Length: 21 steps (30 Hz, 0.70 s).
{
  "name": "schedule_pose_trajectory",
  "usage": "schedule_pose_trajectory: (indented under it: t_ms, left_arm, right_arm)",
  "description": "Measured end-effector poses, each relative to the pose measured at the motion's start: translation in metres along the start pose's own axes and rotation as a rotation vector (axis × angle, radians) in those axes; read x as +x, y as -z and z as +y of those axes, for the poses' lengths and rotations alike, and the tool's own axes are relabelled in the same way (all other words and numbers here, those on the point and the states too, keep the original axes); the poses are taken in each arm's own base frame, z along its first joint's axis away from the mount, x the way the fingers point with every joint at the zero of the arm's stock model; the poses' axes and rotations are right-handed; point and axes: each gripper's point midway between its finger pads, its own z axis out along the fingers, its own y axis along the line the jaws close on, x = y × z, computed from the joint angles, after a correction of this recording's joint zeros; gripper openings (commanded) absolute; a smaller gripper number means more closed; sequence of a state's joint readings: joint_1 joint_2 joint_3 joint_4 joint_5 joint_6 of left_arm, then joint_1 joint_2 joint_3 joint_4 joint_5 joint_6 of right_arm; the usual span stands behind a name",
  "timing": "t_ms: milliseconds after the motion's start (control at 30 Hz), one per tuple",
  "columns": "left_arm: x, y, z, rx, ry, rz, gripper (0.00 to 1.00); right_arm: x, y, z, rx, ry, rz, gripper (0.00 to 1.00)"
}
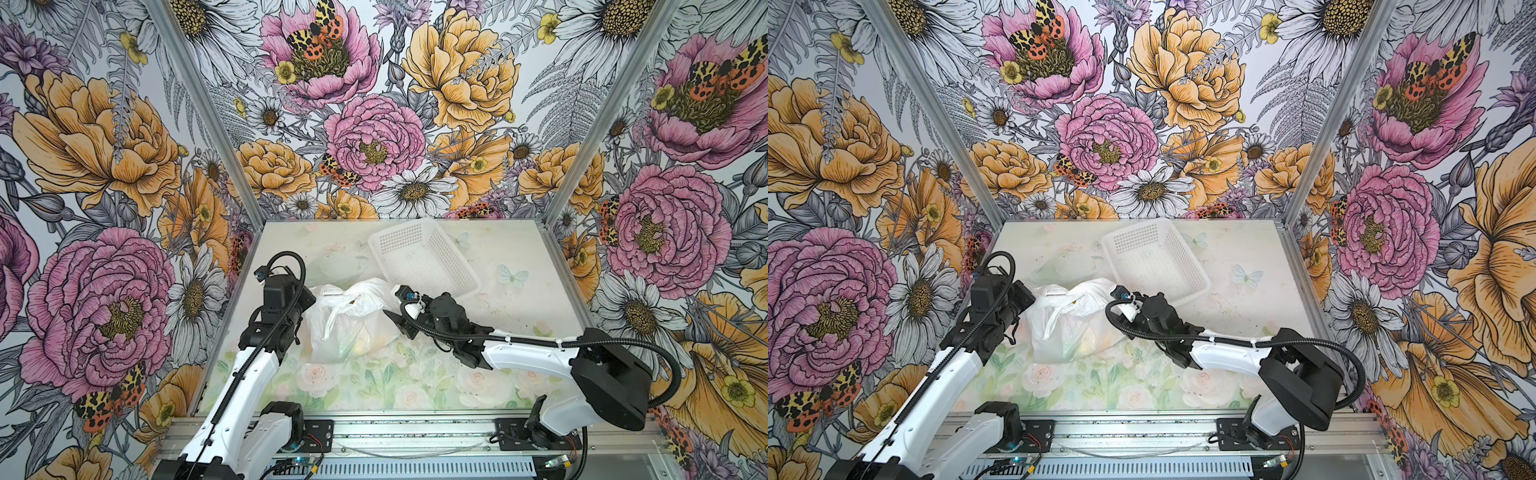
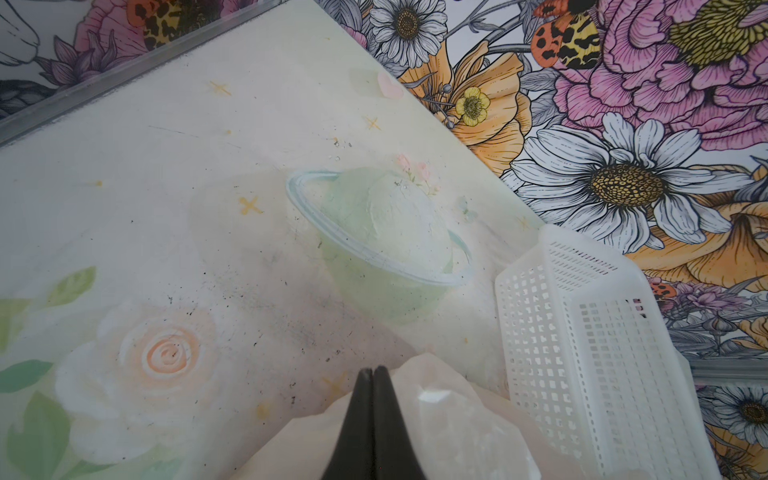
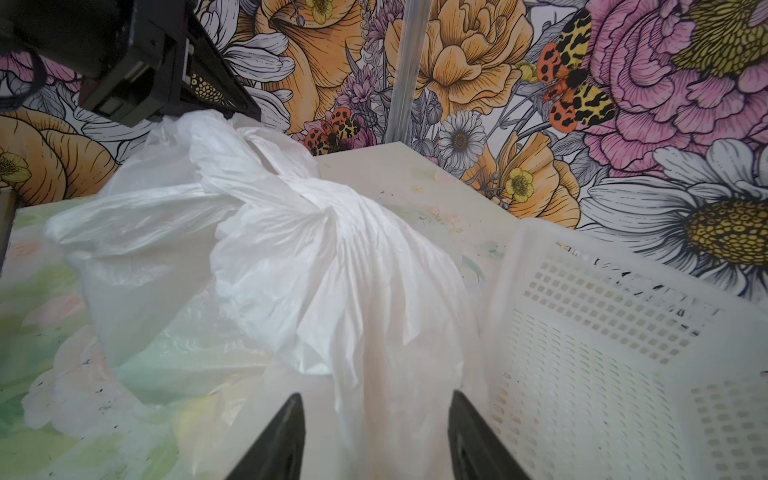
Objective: Untie the knot of the plastic bag and take out the fruit
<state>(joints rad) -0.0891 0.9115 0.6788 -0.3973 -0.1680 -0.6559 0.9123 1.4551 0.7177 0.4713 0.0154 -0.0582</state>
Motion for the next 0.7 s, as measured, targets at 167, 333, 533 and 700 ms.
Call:
schedule_pose_trajectory:
  t_ms: [167, 333, 533, 700]
  left_arm:
    - [0.001, 0.0, -0.002, 0.004, -0.004, 0.004, 0.0]
    - [0.002, 0.001, -0.003, 0.009, -0.007, 0.006, 0.0]
    - [0.002, 0.001, -0.004, 0.011, -0.008, 0.004, 0.0]
    - [0.002, 0.003, -0.006, 0.02, -0.009, 0.001, 0.0]
  right_arm:
    - [-0.026, 0.008, -0.009, 0.016, -0.043, -0.038, 0.88]
    - [-0.027, -0.018, -0.013, 0.008, -0.074, 0.022, 0.78]
    - [0.005, -0.047, -0.006, -0.023, -0.098, 0.15, 0.25]
    - [0.011, -0.047, -0.004, -0.031, -0.104, 0.173, 0.02]
